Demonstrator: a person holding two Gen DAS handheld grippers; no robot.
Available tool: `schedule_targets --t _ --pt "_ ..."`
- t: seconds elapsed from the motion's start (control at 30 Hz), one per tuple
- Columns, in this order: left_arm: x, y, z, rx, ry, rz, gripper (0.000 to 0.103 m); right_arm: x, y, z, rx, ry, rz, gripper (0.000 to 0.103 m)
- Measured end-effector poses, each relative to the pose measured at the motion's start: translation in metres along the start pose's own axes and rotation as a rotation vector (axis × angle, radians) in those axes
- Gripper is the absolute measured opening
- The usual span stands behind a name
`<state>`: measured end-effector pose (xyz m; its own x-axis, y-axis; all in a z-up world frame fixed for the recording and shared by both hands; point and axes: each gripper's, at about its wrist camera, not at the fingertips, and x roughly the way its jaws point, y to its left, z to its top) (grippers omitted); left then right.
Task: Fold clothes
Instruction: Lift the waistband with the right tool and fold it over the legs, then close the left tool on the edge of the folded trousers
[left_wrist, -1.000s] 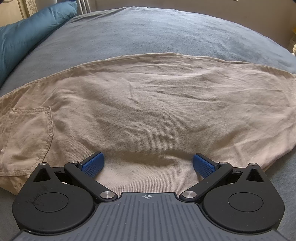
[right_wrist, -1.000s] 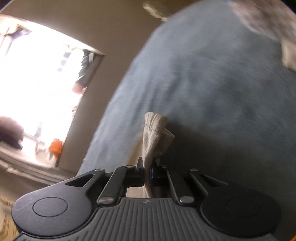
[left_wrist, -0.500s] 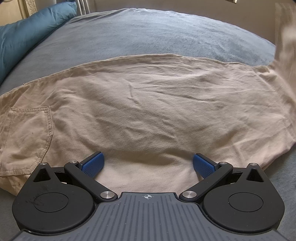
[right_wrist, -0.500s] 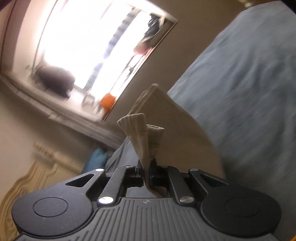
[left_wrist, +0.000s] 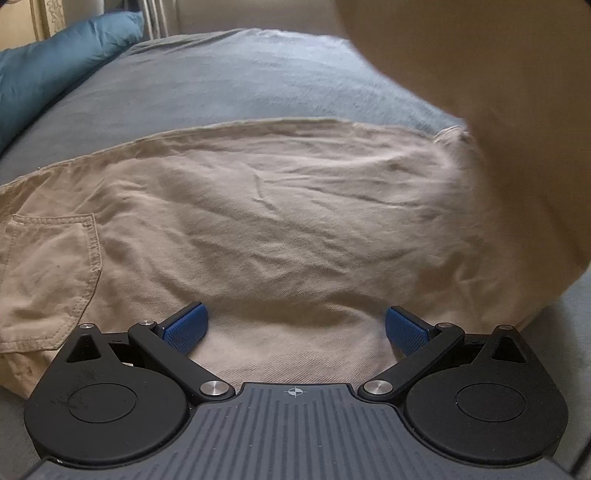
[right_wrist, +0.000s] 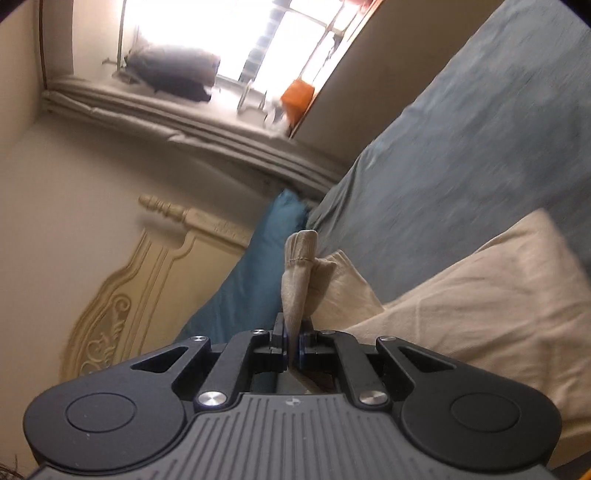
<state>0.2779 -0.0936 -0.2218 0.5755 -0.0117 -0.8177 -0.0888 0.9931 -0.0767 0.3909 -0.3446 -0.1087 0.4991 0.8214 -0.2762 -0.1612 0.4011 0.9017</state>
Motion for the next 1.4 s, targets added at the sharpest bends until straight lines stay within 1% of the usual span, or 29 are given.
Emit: schedule_targets --t 0.13,0.17,0.27,0.3,0.33,0.4,0.43,0.5,0.6,0.7,0.77,0.93,1.03,1.07,1.13,1.17,1.23,1.27,1.33,1.37,1.4 --pt "-0.025 0.033 -0.001 -0.117 -0.059 -0.082 0.103 0.016 0.02 -0.011 -0.022 0.029 0.012 0.005" --pt "-0.032 0.044 -0.002 -0.142 -0.087 -0.083 0.103 0.02 0.025 -0.013 -0.031 0.036 0.015 0.005" --pt "-0.044 0.074 -0.004 -0.195 -0.151 -0.035 0.103 0.034 0.039 -0.023 -0.058 0.07 0.028 0.005" --pt "-0.042 0.083 -0.004 -0.214 -0.148 -0.027 0.103 0.04 0.044 -0.026 -0.066 0.083 0.033 0.005" --pt "-0.038 0.092 -0.004 -0.234 -0.126 -0.02 0.103 0.047 0.049 -0.03 -0.074 0.095 0.038 0.005" --pt "-0.021 0.105 -0.004 -0.238 -0.046 -0.021 0.1 0.067 0.058 -0.037 -0.083 0.122 0.044 0.005" --pt "-0.017 0.109 -0.007 -0.232 -0.038 -0.033 0.1 0.076 0.06 -0.04 -0.086 0.136 0.047 0.005" --pt "-0.023 0.113 -0.011 -0.225 -0.087 -0.045 0.1 0.096 0.061 -0.046 -0.086 0.168 0.041 0.005" --pt "-0.036 0.125 -0.014 -0.26 -0.117 -0.078 0.1 0.124 0.056 -0.056 -0.053 0.209 0.031 0.005" --pt "-0.058 0.149 -0.024 -0.301 -0.157 -0.065 0.1 0.149 0.052 -0.063 -0.027 0.238 0.027 0.005" --pt "-0.073 0.167 -0.034 -0.331 -0.179 -0.045 0.1 0.163 0.055 -0.07 -0.04 0.258 0.038 0.005" --pt "-0.103 0.215 -0.057 -0.463 -0.229 -0.03 0.099 0.204 0.075 -0.108 -0.15 0.358 0.059 0.005" --pt "-0.114 0.232 -0.071 -0.5 -0.232 -0.036 0.099 0.239 0.09 -0.15 -0.317 0.454 0.044 0.006" --pt "-0.113 0.234 -0.075 -0.509 -0.222 -0.039 0.098 0.253 0.093 -0.17 -0.392 0.516 0.026 0.008" --pt "-0.108 0.237 -0.082 -0.526 -0.205 -0.049 0.098 0.28 0.091 -0.214 -0.542 0.681 -0.06 0.011" --pt "-0.105 0.238 -0.084 -0.535 -0.196 -0.053 0.098 0.287 0.087 -0.23 -0.579 0.752 -0.099 0.014" --pt "-0.104 0.239 -0.087 -0.542 -0.198 -0.052 0.097 0.292 0.082 -0.252 -0.622 0.849 -0.142 0.015" --pt "-0.103 0.24 -0.087 -0.546 -0.205 -0.055 0.097 0.291 0.081 -0.259 -0.633 0.882 -0.146 0.015" --pt "-0.103 0.243 -0.086 -0.555 -0.22 -0.066 0.097 0.279 0.085 -0.256 -0.616 0.881 -0.083 0.029" --pt "-0.103 0.244 -0.085 -0.56 -0.228 -0.073 0.097 0.274 0.087 -0.25 -0.603 0.866 -0.058 0.041" --pt "-0.103 0.245 -0.085 -0.568 -0.231 -0.072 0.096 0.267 0.089 -0.243 -0.597 0.842 -0.043 0.044"
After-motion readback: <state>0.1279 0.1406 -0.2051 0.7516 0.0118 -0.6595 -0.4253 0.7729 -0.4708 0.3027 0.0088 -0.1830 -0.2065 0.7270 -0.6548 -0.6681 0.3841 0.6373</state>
